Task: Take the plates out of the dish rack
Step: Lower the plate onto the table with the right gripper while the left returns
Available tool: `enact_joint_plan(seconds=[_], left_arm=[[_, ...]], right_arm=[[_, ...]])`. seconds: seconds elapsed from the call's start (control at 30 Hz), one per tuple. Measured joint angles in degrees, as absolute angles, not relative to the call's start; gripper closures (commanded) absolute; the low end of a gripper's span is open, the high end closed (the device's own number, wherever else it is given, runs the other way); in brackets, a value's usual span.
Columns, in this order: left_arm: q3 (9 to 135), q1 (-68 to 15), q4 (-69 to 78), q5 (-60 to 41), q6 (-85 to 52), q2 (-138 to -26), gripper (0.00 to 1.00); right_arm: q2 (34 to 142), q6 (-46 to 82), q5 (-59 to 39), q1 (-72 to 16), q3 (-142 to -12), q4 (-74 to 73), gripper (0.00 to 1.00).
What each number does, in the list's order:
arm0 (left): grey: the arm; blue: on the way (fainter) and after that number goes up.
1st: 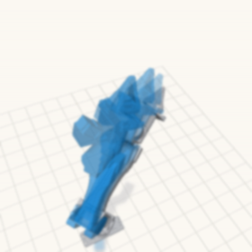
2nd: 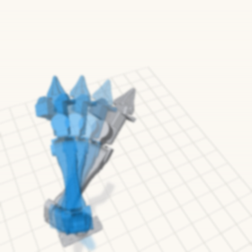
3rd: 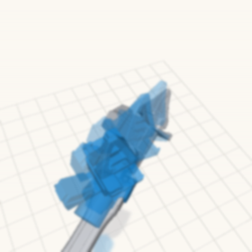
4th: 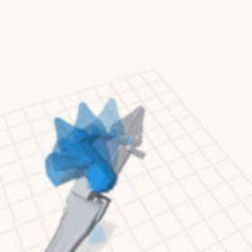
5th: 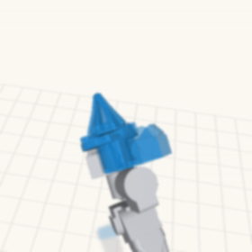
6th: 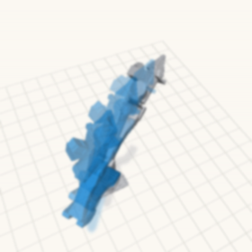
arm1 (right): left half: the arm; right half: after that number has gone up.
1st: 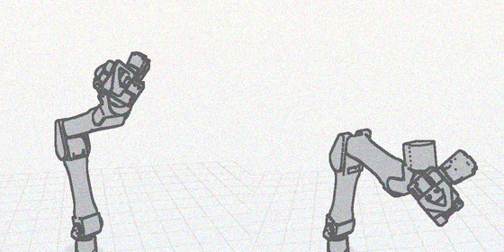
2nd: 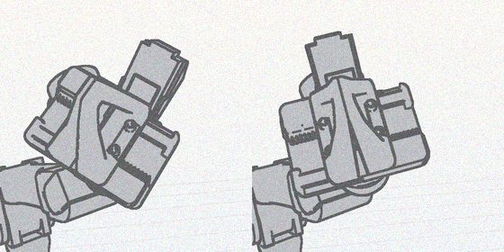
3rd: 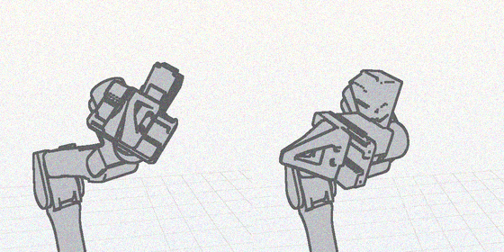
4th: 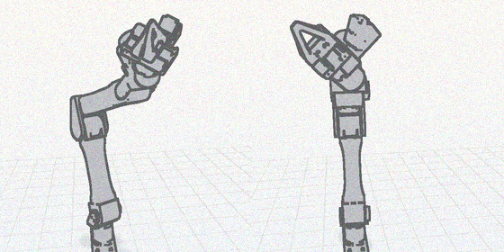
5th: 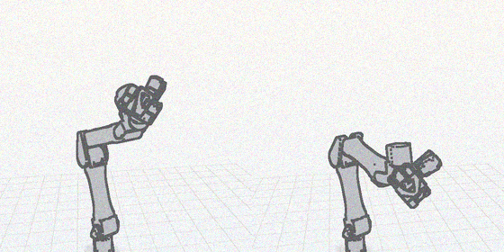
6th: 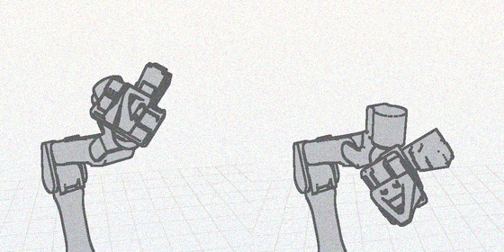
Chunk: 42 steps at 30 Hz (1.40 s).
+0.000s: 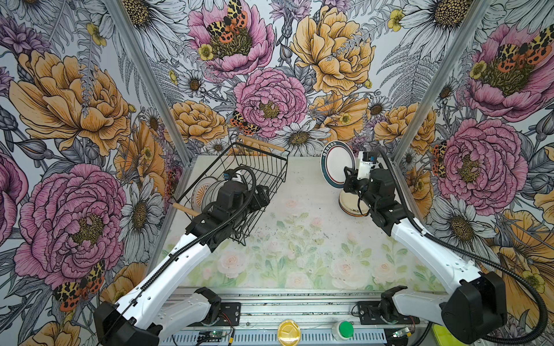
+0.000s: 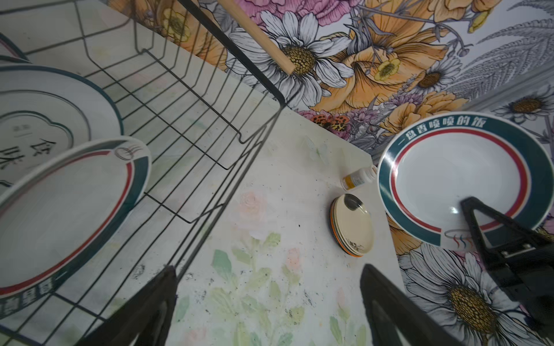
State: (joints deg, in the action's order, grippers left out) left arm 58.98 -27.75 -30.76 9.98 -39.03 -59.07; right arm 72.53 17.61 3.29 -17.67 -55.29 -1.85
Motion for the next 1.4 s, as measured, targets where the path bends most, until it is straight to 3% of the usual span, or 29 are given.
enact_joint_plan(seconds=[0.17, 0.37, 0.8, 1.17, 1.4], left_arm=[[57.2, -18.0, -33.6, 9.9, -35.9, -58.1, 0.01], [56.6, -12.1, -35.4, 9.6, -32.3, -58.6, 0.01], [58.5, -11.8, -35.8, 11.5, -24.3, -64.4, 0.01], [60.3, -14.3, -35.8, 14.4, -26.1, -64.5, 0.01], [62.2, -14.5, -35.8, 10.9, -25.6, -67.1, 0.01]], right_arm=[[80.2, 23.8, 2.2, -17.7, -55.4, -0.6, 1.0], [89.2, 34.1, -3.0, -17.7, -57.0, 1.3, 1.0], [102.7, 50.2, -13.8, -17.5, -61.9, 0.3, 1.0], [107.1, 56.1, -17.3, -16.3, -62.4, -2.5, 1.0], [108.4, 57.8, -18.3, -16.1, -62.4, -2.7, 1.0]])
